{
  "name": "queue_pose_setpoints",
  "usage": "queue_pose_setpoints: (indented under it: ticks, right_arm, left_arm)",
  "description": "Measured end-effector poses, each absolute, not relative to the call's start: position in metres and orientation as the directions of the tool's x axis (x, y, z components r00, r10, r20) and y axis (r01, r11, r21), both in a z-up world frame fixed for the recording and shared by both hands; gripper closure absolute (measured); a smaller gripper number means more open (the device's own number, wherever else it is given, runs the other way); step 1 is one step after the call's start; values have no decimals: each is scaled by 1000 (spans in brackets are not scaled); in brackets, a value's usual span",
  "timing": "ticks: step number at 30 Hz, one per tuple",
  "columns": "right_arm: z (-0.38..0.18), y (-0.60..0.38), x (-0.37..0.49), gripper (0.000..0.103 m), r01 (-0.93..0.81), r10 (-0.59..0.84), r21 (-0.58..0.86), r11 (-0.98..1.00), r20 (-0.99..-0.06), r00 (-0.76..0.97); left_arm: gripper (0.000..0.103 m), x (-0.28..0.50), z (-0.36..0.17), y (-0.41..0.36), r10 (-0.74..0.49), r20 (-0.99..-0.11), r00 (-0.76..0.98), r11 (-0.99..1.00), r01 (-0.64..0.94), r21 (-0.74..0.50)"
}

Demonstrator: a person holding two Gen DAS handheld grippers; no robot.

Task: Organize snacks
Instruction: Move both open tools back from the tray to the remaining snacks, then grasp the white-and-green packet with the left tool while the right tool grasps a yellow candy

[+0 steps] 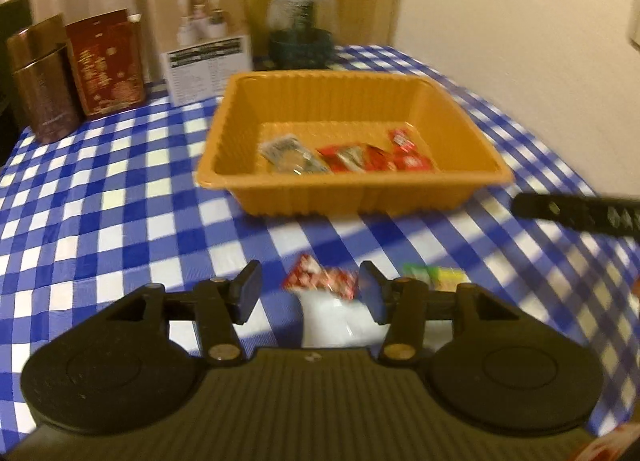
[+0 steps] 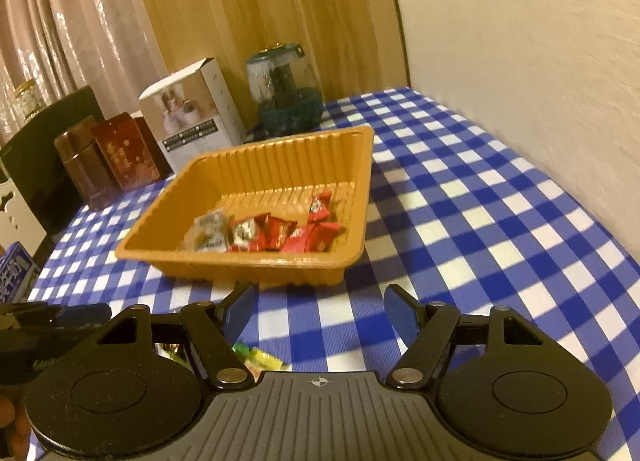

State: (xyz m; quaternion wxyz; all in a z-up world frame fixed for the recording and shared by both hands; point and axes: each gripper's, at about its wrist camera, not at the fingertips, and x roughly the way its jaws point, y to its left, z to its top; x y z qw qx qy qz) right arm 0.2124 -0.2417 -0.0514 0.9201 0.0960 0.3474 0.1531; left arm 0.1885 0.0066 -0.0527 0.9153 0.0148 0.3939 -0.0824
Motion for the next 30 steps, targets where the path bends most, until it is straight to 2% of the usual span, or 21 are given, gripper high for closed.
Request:
queue_pose_setpoints:
  ticks: [3, 9, 17, 22, 25, 28, 30]
  right_arm:
    - [-54, -243, 207, 31, -223, 359, 288, 932, -629, 690]
    - [-61, -244, 204, 31, -233, 355, 269, 935, -666, 656]
    - [-67, -241, 208, 31, -231, 354, 269, 935, -692, 629]
    - [-69, -243, 215, 31, -197, 344, 285, 938, -705, 620]
    - [-70, -244, 217, 31, -187, 336, 283, 941, -708, 620]
    - [-70, -244, 218, 31, -183, 332, 281, 942, -710, 620]
    - [-71, -244, 219, 31, -177, 331, 284, 942, -711, 620]
  left_arm:
    - [51, 176, -55, -1, -166, -733, 659, 964, 265, 20]
    - [51, 158, -73, -24, -170, -748, 642, 812, 522, 263]
    - [51, 165, -97, -41, -217, -759, 614, 606, 694, 388]
    - [51, 179, -98, -48, -293, -780, 552, 490, 788, 373]
    - [52, 191, -96, -47, -312, -810, 496, 475, 820, 319]
    - [64, 195, -95, -48, -321, -835, 446, 439, 852, 286]
    - [65, 197, -94, -51, -313, -851, 421, 436, 860, 265]
